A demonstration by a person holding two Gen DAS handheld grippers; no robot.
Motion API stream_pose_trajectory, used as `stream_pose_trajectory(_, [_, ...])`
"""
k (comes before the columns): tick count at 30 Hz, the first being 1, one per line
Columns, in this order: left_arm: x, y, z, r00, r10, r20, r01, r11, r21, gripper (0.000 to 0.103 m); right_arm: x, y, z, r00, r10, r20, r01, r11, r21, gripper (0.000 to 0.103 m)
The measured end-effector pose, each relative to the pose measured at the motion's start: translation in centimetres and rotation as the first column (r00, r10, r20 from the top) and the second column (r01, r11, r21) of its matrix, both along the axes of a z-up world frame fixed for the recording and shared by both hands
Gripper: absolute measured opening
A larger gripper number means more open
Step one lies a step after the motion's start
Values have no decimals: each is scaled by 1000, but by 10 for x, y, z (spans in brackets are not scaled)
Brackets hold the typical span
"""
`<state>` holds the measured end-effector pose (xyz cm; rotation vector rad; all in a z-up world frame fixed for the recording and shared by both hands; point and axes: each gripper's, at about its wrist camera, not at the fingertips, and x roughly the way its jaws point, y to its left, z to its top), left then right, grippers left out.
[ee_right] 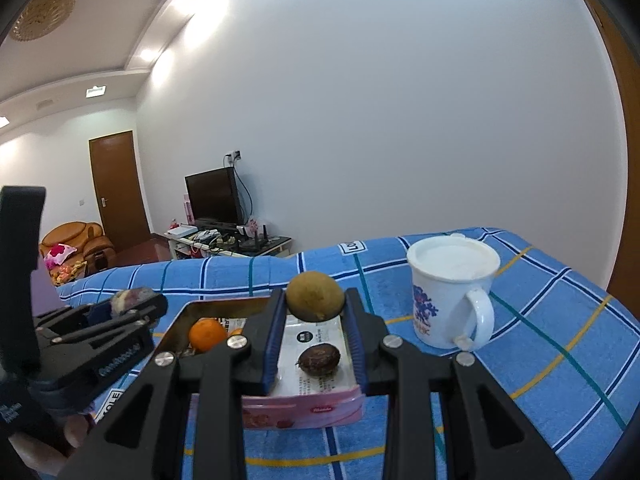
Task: Organize fruits
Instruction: 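Open right tool to drop the small fruit into the tin while left tool lowers the cylinder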
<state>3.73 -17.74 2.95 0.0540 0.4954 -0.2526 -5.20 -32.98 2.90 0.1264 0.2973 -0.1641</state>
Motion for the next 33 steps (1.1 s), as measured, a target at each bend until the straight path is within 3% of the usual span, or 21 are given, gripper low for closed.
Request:
stream_pose_trajectory(7, [8,-14,5,1000,-10,2,10,1000,-13,39,16,-14,9,999,-15,-29,15,1000,-27,32])
stream_pose_trajectory(11, [21,-12,6,1000,9,-8,-10,1000,-29,39,32,-25,12,999,-27,-40,28,1000,3,32])
stream_pose_trajectory(21, [40,-33,-10,999,21,-40,-20,999,28,39,75,-27,-14,994,-7,-110,10,1000,22,32])
stream_pose_trajectory(33, [60,-43,-40,993,39,-112,-30,996,80,39,90,-17,-24,983,72,-166,-76,997,-19,32])
